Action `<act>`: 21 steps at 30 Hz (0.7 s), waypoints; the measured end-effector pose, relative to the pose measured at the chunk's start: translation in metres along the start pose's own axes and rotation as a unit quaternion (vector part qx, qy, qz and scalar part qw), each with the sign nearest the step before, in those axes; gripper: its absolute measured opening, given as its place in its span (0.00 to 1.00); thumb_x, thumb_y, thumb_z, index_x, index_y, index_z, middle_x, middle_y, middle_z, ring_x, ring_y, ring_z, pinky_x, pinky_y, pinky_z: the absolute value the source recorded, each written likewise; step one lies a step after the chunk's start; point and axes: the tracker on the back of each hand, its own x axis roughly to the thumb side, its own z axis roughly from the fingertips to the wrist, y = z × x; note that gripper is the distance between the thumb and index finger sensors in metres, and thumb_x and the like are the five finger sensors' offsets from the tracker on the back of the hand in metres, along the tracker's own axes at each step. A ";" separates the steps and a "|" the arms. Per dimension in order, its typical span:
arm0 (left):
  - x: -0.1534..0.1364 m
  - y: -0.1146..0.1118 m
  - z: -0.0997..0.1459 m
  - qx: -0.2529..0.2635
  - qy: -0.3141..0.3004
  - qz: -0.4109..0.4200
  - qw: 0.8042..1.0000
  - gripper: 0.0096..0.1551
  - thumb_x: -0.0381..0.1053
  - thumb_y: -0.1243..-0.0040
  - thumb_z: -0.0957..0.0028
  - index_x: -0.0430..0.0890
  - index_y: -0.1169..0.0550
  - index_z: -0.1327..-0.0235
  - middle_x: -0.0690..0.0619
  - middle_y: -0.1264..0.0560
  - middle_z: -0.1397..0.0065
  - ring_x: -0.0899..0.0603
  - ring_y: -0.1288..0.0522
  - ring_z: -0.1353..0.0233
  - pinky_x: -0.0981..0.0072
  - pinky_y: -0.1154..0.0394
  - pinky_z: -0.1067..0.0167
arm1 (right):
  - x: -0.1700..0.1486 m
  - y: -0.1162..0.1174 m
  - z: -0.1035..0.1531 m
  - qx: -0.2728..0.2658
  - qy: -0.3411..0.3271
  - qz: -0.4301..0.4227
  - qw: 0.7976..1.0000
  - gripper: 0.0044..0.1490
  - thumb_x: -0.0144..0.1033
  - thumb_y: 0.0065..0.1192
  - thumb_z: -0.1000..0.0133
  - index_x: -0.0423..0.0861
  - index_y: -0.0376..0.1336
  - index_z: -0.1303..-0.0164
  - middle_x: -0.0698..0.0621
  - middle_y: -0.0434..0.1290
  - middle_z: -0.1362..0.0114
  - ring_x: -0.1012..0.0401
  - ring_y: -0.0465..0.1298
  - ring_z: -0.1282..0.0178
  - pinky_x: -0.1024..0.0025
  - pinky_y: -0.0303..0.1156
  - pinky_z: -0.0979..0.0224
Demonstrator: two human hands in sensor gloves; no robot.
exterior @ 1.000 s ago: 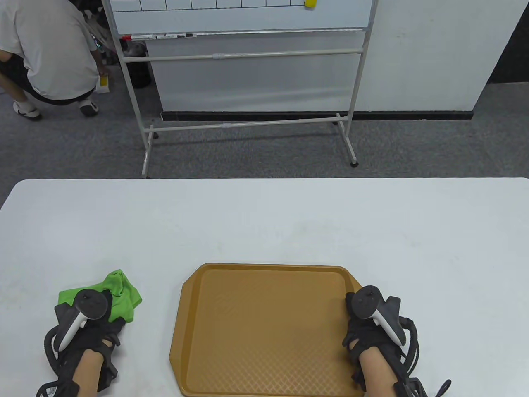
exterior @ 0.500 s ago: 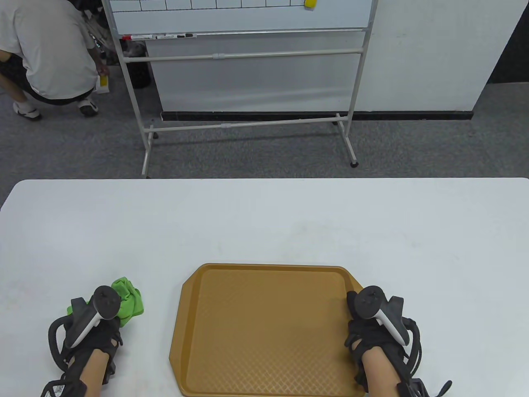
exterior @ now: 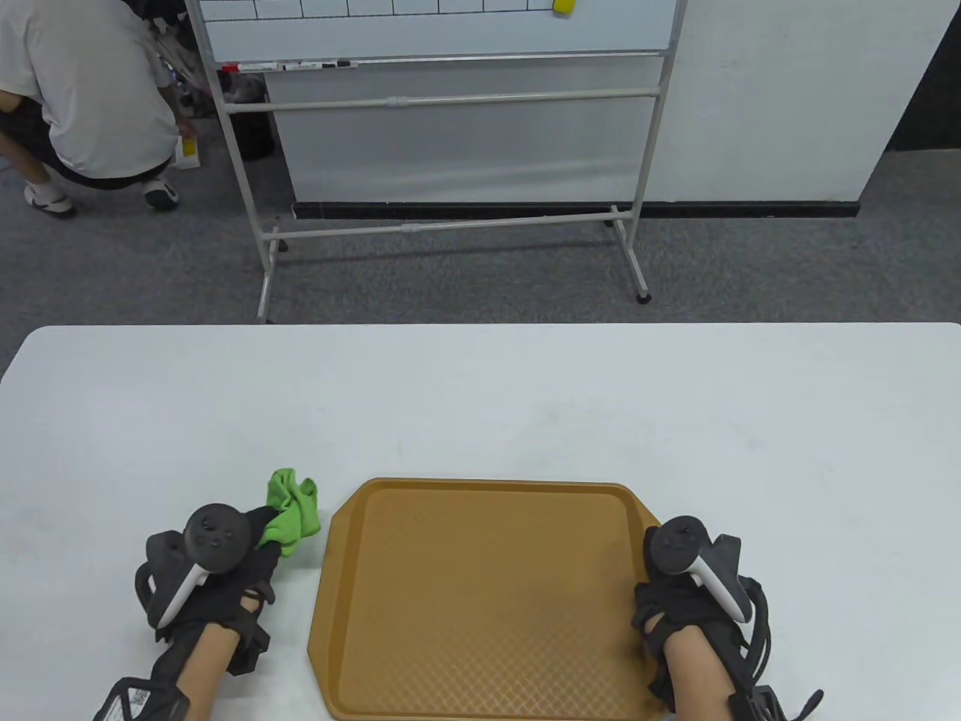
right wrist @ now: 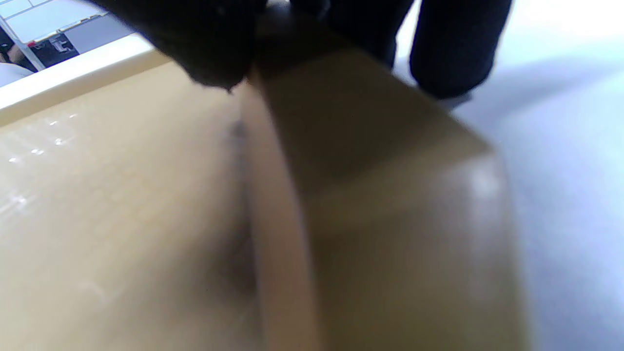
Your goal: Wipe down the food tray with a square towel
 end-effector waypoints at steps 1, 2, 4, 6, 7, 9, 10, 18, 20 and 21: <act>0.016 0.002 -0.004 -0.005 -0.008 -0.017 1.000 0.28 0.53 0.30 0.49 0.55 0.24 0.34 0.51 0.22 0.31 0.40 0.20 0.39 0.40 0.31 0.33 | 0.000 0.000 0.000 0.001 0.000 0.000 1.000 0.50 0.43 0.61 0.45 0.57 0.36 0.21 0.46 0.49 0.13 0.53 0.72 0.34 0.46 0.69 0.32; 0.030 0.003 -0.008 -0.011 -0.012 -0.031 0.999 0.28 0.54 0.30 0.49 0.55 0.24 0.34 0.51 0.23 0.31 0.40 0.20 0.38 0.40 0.32 0.33 | 0.000 0.000 0.000 0.002 0.000 0.000 1.000 0.50 0.43 0.60 0.45 0.57 0.36 0.21 0.46 0.48 0.13 0.53 0.71 0.34 0.46 0.69 0.32; 0.057 -0.001 -0.015 -0.028 -0.022 -0.053 0.998 0.28 0.54 0.31 0.49 0.54 0.24 0.34 0.51 0.24 0.28 0.37 0.22 0.32 0.39 0.33 0.32 | 0.000 0.000 0.000 0.002 0.000 0.001 1.000 0.50 0.43 0.60 0.45 0.57 0.36 0.21 0.46 0.48 0.13 0.52 0.71 0.34 0.45 0.69 0.31; 0.082 -0.011 -0.021 -0.054 -0.034 -0.072 0.995 0.28 0.54 0.32 0.48 0.53 0.25 0.35 0.48 0.29 0.21 0.34 0.28 0.25 0.37 0.35 0.30 | 0.001 0.000 0.000 0.004 0.000 0.003 1.000 0.50 0.43 0.60 0.45 0.57 0.36 0.22 0.46 0.48 0.13 0.52 0.71 0.34 0.45 0.69 0.31; 0.092 -0.016 -0.023 -0.063 -0.037 -0.080 0.994 0.28 0.54 0.32 0.48 0.52 0.26 0.35 0.46 0.31 0.20 0.32 0.31 0.23 0.36 0.36 0.30 | 0.001 -0.001 -0.001 0.004 0.000 0.004 1.000 0.50 0.43 0.60 0.45 0.56 0.36 0.22 0.45 0.48 0.13 0.52 0.71 0.34 0.45 0.69 0.31; 0.115 -0.035 -0.029 -0.093 -0.042 -0.121 0.987 0.28 0.53 0.33 0.48 0.49 0.28 0.36 0.43 0.35 0.19 0.30 0.34 0.21 0.36 0.38 0.29 | 0.000 -0.001 -0.001 0.005 -0.001 0.004 1.000 0.50 0.43 0.60 0.45 0.56 0.36 0.22 0.46 0.48 0.13 0.53 0.71 0.34 0.45 0.69 0.31; 0.121 -0.042 -0.031 -0.102 -0.043 -0.135 0.985 0.28 0.53 0.34 0.48 0.48 0.28 0.36 0.42 0.35 0.19 0.29 0.35 0.21 0.36 0.38 0.28 | 0.001 -0.001 -0.001 0.006 -0.002 0.003 1.000 0.50 0.43 0.60 0.45 0.56 0.36 0.21 0.45 0.48 0.13 0.52 0.71 0.34 0.45 0.68 0.31; 0.164 -0.082 -0.043 -0.127 -0.047 -0.177 0.975 0.29 0.55 0.35 0.47 0.49 0.28 0.35 0.43 0.30 0.22 0.32 0.31 0.22 0.38 0.36 0.29 | 0.001 -0.001 -0.001 0.007 -0.001 0.006 1.000 0.50 0.43 0.61 0.45 0.56 0.36 0.22 0.45 0.48 0.13 0.52 0.72 0.34 0.45 0.68 0.31; 0.173 -0.087 -0.043 -0.131 -0.050 -0.169 0.976 0.29 0.55 0.35 0.47 0.48 0.28 0.35 0.43 0.32 0.21 0.32 0.31 0.23 0.37 0.36 0.29 | 0.001 -0.001 -0.001 0.007 -0.002 0.005 1.000 0.50 0.42 0.61 0.45 0.56 0.36 0.22 0.46 0.48 0.13 0.52 0.72 0.34 0.45 0.68 0.31; 0.178 -0.089 -0.043 -0.128 -0.056 -0.164 0.976 0.29 0.55 0.35 0.47 0.49 0.29 0.34 0.43 0.33 0.20 0.31 0.31 0.23 0.37 0.36 0.29 | 0.001 -0.001 -0.001 0.007 -0.002 0.004 1.000 0.50 0.42 0.61 0.45 0.56 0.36 0.22 0.46 0.48 0.13 0.52 0.72 0.34 0.45 0.68 0.31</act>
